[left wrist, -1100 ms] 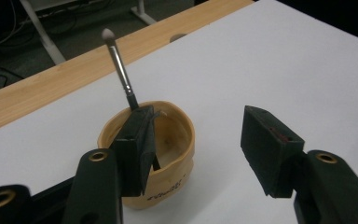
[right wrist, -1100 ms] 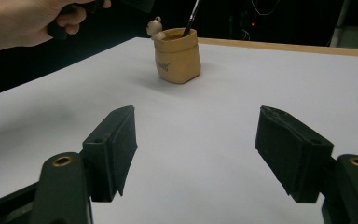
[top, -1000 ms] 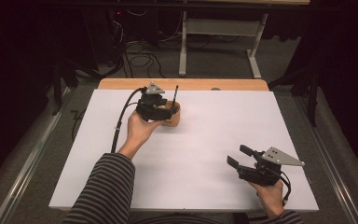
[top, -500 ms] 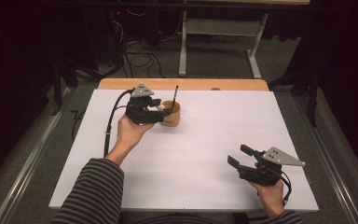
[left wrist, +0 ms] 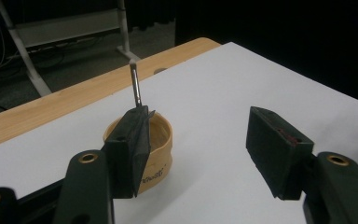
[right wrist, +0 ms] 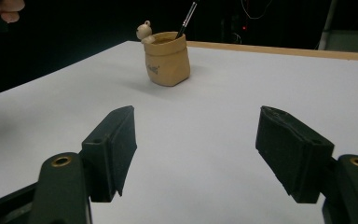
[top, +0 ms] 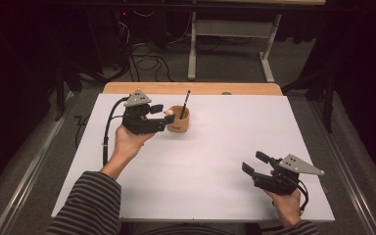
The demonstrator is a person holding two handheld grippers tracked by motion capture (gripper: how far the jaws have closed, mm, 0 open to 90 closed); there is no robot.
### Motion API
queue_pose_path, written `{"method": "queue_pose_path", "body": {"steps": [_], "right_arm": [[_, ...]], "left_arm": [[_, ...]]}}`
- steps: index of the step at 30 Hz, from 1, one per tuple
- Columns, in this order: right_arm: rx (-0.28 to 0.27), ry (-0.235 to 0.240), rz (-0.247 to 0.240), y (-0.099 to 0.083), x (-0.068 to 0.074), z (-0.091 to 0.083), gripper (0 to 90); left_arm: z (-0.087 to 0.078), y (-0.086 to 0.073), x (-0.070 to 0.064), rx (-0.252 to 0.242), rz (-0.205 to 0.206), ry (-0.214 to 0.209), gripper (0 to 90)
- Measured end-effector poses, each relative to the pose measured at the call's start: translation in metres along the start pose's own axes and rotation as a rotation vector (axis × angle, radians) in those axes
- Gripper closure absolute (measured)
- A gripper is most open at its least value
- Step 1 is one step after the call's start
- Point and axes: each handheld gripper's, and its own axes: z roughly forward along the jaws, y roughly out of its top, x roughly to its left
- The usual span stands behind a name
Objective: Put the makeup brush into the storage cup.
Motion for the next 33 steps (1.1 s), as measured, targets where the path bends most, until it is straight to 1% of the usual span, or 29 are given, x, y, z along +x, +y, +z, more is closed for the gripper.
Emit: {"method": "queue_pose_path", "body": {"steps": [5,10,14,17,20,22,29,32,33], "right_arm": [[0.001,0.001,0.000,0.000,0.000,0.000,30.3],[0.001,0.001,-0.001,0.000,0.000,0.000,30.3],[0.005,0.002,-0.002,0.000,0.000,0.000,30.3],[0.008,0.002,-0.003,0.000,0.001,0.001,30.3],[0.007,0.002,-0.002,0.000,0.001,0.000,30.3],[0.005,0.001,-0.003,0.000,0.001,0.000,30.3],[0.007,0.003,-0.003,0.000,0.001,0.001,30.3],[0.009,0.004,-0.002,0.000,0.001,0.001,30.3],[0.007,0.004,-0.002,0.000,0.002,0.001,30.3]], "left_arm": [[-0.007,-0.002,-0.002,-0.019,0.014,0.010,39.7],[-0.014,-0.002,-0.004,-0.037,0.015,-0.001,39.7],[-0.019,-0.003,-0.007,-0.051,0.028,-0.002,39.2],[-0.023,-0.004,-0.009,-0.054,0.044,0.008,38.7],[-0.024,-0.005,-0.010,-0.054,0.050,0.012,37.7],[-0.026,-0.006,-0.010,-0.051,0.049,0.012,37.1],[-0.034,-0.009,-0.009,-0.063,0.027,0.003,35.6],[-0.038,-0.011,-0.007,-0.066,0.007,-0.008,35.1],[-0.039,-0.012,-0.007,-0.064,0.007,-0.009,34.9]]}}
